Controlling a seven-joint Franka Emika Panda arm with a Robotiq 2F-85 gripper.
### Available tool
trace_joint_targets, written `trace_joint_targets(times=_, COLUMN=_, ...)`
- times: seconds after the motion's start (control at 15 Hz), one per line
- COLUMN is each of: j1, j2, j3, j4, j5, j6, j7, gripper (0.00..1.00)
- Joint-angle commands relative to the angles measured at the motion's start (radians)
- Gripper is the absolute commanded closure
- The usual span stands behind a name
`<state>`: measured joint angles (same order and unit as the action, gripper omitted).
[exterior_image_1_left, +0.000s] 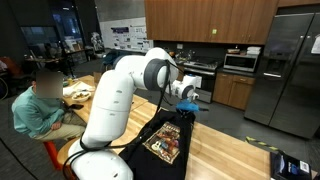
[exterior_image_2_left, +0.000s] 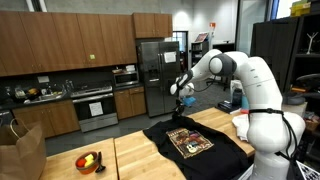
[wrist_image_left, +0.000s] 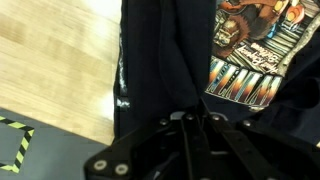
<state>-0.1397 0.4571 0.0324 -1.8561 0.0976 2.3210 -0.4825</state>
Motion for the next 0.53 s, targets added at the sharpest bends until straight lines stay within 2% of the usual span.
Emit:
trace_joint_targets(times=0.0, j1=0.026, j2=-0.079, j3=0.005, j4=-0.089, j5=-0.039, j6=0.048, j7=0.033, gripper=0.99)
trace_joint_targets(times=0.47, j1=0.056, j2=-0.118, j3=0.008, j4=-0.145, j5=-0.071, j6=0.101, j7=0.053, gripper=0.99)
